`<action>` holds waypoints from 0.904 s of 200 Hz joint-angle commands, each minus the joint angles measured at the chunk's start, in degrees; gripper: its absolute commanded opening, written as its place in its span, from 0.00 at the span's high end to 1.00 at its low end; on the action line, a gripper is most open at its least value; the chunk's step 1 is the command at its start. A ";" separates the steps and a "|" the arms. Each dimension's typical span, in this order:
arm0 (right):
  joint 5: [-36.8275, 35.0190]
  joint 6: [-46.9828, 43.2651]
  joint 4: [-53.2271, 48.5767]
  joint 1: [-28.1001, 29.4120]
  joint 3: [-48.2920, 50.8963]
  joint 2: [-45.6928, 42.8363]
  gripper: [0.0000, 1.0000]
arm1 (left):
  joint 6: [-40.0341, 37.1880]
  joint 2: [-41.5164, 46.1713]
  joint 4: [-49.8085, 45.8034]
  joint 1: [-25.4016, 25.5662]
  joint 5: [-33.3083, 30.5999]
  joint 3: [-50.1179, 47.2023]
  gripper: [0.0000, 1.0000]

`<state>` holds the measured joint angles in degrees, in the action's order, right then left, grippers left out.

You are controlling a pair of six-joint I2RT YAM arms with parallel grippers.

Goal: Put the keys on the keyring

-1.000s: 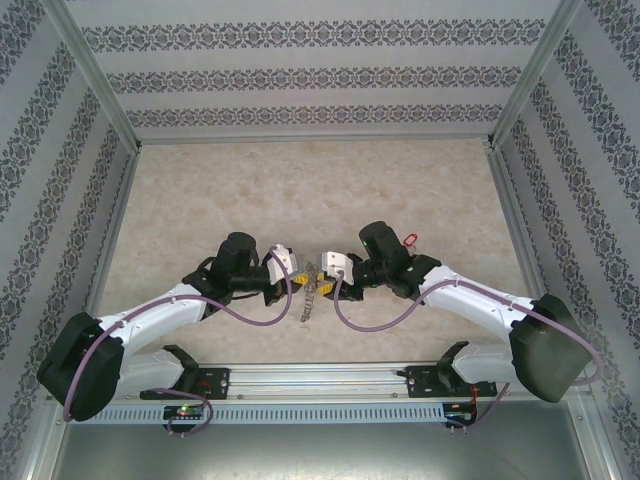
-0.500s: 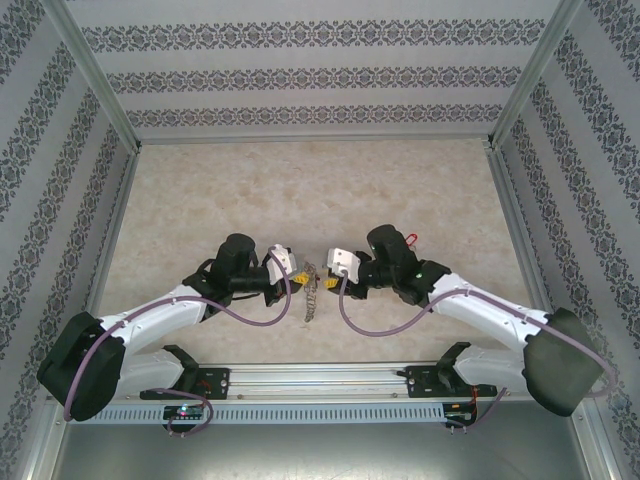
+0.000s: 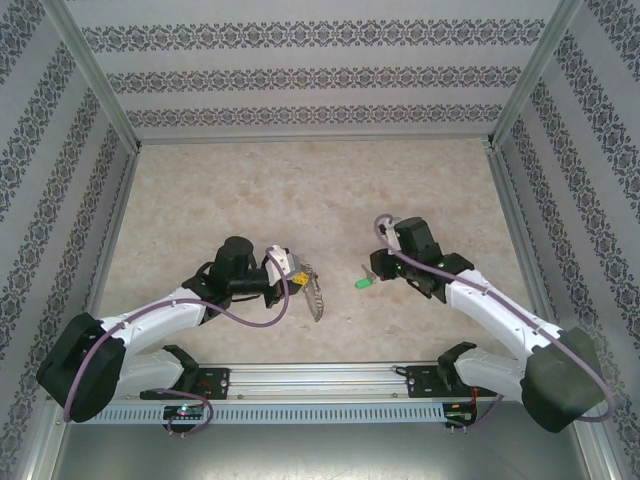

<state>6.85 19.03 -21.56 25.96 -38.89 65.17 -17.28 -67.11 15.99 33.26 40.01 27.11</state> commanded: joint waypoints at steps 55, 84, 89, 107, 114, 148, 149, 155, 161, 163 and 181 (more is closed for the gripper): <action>4.11 11.82 -7.03 -2.84 -1.79 10.13 0.71 | 0.94 1.96 1.77 -0.65 0.60 -0.31 1.00; 5.45 9.93 -6.04 -3.54 -3.04 14.51 0.71 | 0.43 1.88 0.94 -0.65 0.82 -0.36 1.00; 5.37 9.72 -5.97 -3.56 -3.38 15.20 0.71 | 0.40 1.89 0.87 -0.59 0.86 -0.32 1.00; 6.30 8.93 -5.11 -3.80 -4.29 17.02 0.71 | 0.50 1.76 0.75 -0.64 0.94 -0.35 1.00; 6.74 8.63 -4.77 -3.84 -4.59 17.57 0.71 | 0.50 1.80 0.63 -0.58 1.03 -0.30 1.00; 8.05 7.77 -4.01 -3.88 -5.73 19.94 0.72 | 0.40 1.56 0.40 -0.59 0.95 -0.11 1.00; 8.07 7.73 -4.01 -3.89 -5.79 20.01 0.71 | 0.36 1.51 0.38 -0.62 0.95 -0.08 1.00; 8.04 7.57 -4.01 -3.89 -5.97 20.40 0.72 | 0.32 1.42 0.45 -0.64 0.95 -0.09 1.00; 7.70 7.47 -4.26 -3.86 -6.16 20.73 0.72 | 0.21 1.37 0.45 -0.59 0.93 -0.13 1.00; 7.53 7.46 -4.38 -3.89 -6.21 20.89 0.72 | 0.22 1.37 0.38 -0.63 0.99 -0.09 1.00; 6.07 7.34 -4.60 -3.81 -6.55 21.54 0.73 | 0.05 1.38 0.11 -0.64 1.04 0.01 1.00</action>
<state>13.50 27.66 -25.91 22.59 -43.90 85.62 -17.08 -66.41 15.84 33.26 39.88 27.09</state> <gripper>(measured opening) 0.276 0.043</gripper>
